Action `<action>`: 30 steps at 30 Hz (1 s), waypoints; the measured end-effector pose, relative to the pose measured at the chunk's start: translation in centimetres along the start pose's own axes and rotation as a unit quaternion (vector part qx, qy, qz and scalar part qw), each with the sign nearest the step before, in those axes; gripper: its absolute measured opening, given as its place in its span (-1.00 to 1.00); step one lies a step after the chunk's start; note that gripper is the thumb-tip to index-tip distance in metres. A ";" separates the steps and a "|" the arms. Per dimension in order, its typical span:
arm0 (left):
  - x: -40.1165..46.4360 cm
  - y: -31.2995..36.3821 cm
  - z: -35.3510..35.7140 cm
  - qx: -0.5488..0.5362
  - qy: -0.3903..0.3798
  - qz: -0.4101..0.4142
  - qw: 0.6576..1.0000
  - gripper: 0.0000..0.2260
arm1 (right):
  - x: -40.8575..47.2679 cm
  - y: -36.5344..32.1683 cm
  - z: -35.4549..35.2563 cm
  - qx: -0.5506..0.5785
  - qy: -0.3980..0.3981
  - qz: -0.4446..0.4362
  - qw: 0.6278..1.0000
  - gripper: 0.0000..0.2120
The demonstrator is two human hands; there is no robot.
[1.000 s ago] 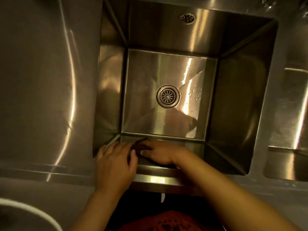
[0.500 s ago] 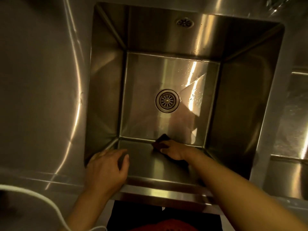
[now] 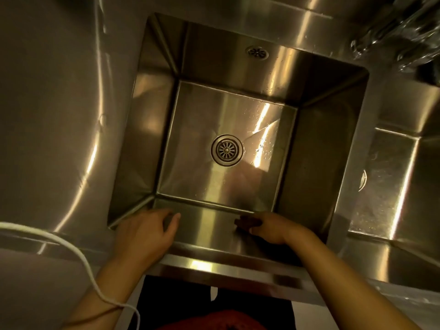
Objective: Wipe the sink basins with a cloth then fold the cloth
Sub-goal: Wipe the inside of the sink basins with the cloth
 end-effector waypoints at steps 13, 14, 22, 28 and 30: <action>-1.9 13.1 4.1 -0.020 0.019 0.141 0.990 -0.48 | -3.8 0.1 -0.8 -0.537 0.120 0.070 0.832 -0.56; -2.0 14.3 4.5 -0.024 0.024 0.160 0.987 -0.48 | -3.5 0.7 -1.0 -0.572 0.109 0.082 0.809 -0.56; -1.8 18.4 6.0 -0.030 0.069 0.187 0.979 -0.42 | 0.3 3.1 -3.7 -0.691 0.071 0.137 0.706 -0.47; -0.7 18.5 6.9 -0.051 0.080 0.147 0.985 -0.36 | 1.7 1.4 -10.6 -0.674 0.108 0.197 0.704 -0.53; -0.7 19.1 6.9 -0.037 0.088 0.150 0.984 -0.37 | 1.5 0.4 -13.4 -0.664 0.140 0.224 0.700 -0.51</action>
Point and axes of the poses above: each hand's wrist, its own x-axis towards the middle knuckle, its own z-axis out of the palm, y = z × x, the point moved 5 cm from there along x, towards the middle knuckle, and after that the axes turned 6 degrees about -y, right-handed, at the moved point
